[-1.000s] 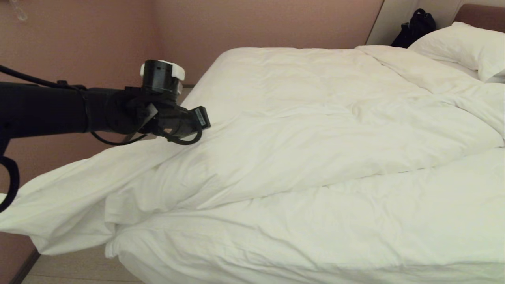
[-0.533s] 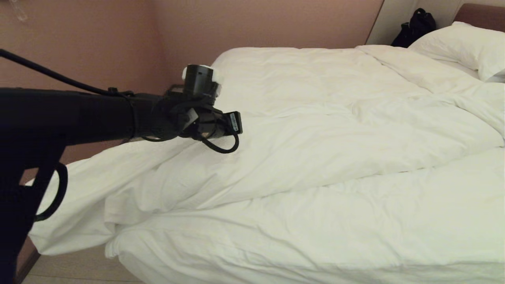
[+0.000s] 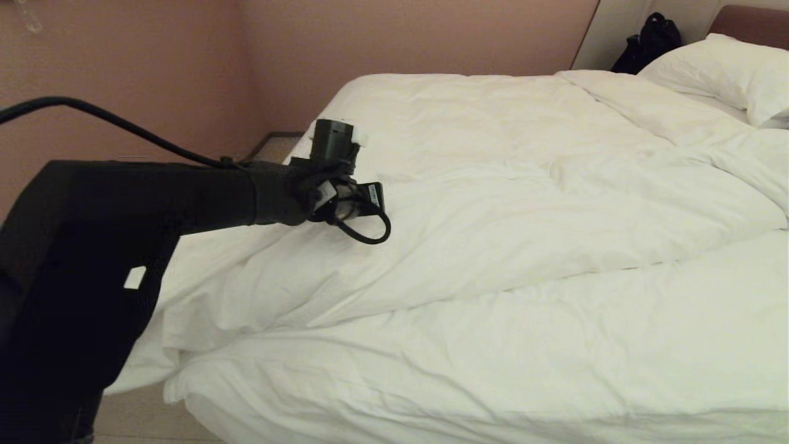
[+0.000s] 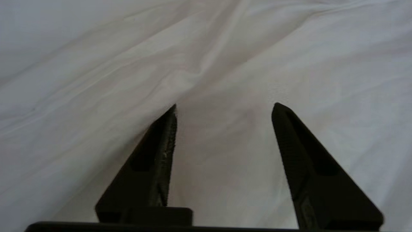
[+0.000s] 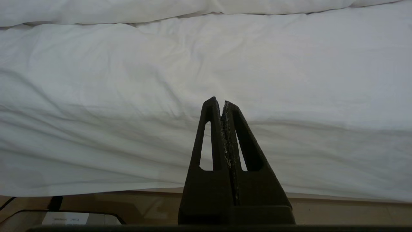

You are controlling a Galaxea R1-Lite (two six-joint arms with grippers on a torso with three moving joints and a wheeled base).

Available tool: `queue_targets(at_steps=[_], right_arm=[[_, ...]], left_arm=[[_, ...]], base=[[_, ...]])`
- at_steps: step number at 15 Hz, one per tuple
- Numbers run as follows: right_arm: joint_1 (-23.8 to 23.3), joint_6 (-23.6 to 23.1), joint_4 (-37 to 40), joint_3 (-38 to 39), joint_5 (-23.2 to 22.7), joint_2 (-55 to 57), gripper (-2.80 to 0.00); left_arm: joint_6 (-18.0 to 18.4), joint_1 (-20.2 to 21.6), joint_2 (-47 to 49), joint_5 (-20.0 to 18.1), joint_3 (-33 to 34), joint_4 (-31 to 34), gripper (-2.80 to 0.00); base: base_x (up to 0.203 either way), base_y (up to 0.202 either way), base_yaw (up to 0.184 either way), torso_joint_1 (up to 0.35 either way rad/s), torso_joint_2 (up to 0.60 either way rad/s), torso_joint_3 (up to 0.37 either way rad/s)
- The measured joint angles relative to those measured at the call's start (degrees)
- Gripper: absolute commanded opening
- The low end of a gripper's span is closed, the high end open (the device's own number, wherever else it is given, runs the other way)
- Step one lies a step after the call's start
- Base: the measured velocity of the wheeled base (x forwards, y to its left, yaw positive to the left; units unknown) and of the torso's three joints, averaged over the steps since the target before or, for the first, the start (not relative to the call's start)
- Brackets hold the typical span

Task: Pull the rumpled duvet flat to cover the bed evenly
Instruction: Flatten the corners of the folded blanket

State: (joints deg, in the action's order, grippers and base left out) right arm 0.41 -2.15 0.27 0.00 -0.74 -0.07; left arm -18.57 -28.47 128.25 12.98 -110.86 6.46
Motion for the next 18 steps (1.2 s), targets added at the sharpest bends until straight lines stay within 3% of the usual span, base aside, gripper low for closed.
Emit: queue_targets(at_steps=[4,18], right_arm=[[0.0,0.0,0.0,0.0,0.0,0.0,-2.80],[0.0,0.0,0.0,0.0,0.0,0.0,-2.80]], left_arm=[[1.1,-0.1,3.0,1.8,-0.3,-5.5,0.00],[0.6,-0.2,12.3,1.8,0.0,-5.0,0.00]], base=[[0.000,0.000,0.000,0.000,0.00,0.000],[0.000,0.000,0.000,0.000,0.00,0.000]])
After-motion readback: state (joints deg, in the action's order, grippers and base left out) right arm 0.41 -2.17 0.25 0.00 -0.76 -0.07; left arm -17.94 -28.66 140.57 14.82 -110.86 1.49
